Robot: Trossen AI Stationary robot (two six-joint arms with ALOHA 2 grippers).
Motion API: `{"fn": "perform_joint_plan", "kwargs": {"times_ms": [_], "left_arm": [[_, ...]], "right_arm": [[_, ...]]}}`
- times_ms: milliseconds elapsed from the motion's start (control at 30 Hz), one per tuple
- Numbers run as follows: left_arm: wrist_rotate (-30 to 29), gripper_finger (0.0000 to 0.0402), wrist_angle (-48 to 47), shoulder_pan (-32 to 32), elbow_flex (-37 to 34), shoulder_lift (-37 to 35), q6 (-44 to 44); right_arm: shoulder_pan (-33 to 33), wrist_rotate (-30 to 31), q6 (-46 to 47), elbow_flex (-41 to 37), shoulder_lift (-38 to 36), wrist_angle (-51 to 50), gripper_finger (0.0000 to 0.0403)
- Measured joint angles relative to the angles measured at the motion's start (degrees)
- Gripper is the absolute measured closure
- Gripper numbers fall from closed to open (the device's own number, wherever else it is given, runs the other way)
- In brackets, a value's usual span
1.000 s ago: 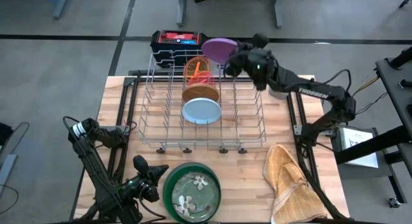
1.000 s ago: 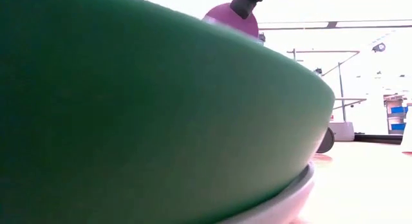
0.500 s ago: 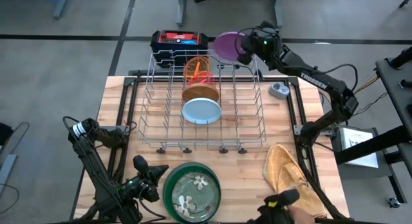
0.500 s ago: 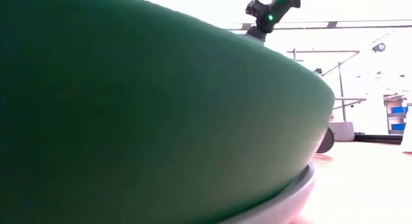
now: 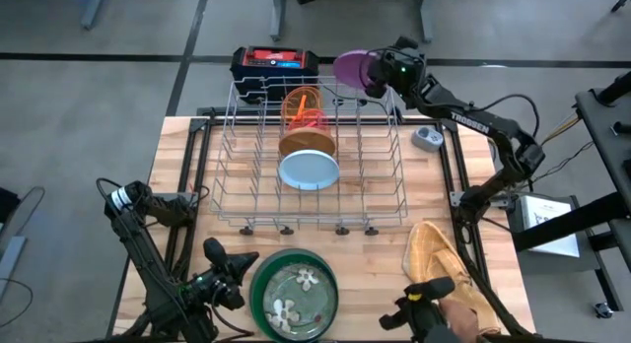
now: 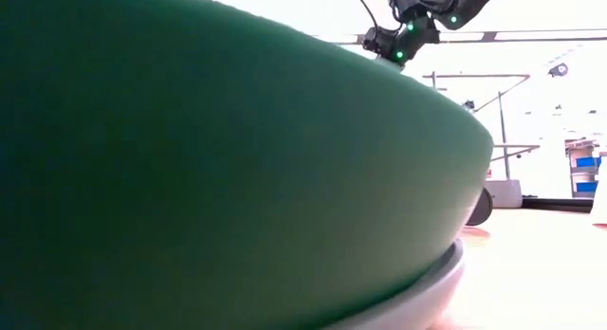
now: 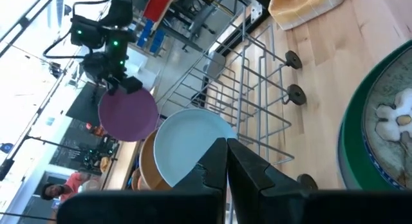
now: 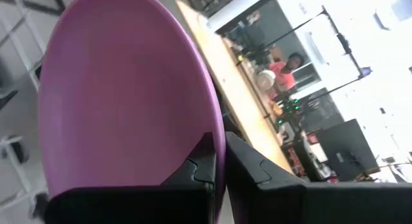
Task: Sort dishes
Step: Put the purple plate into the dish rack
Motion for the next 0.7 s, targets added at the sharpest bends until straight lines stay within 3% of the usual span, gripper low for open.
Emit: {"fn": "perform_joint_plan", "kwargs": {"times_ms": [700], "left_arm": [[-0.3, 0.0401, 0.0, 0.0, 0.0, 0.0, 0.0]], "right_arm": [[-2.6, -4.4, 0.4, 0.1, 8.7, 1.1, 0.0395]]}}
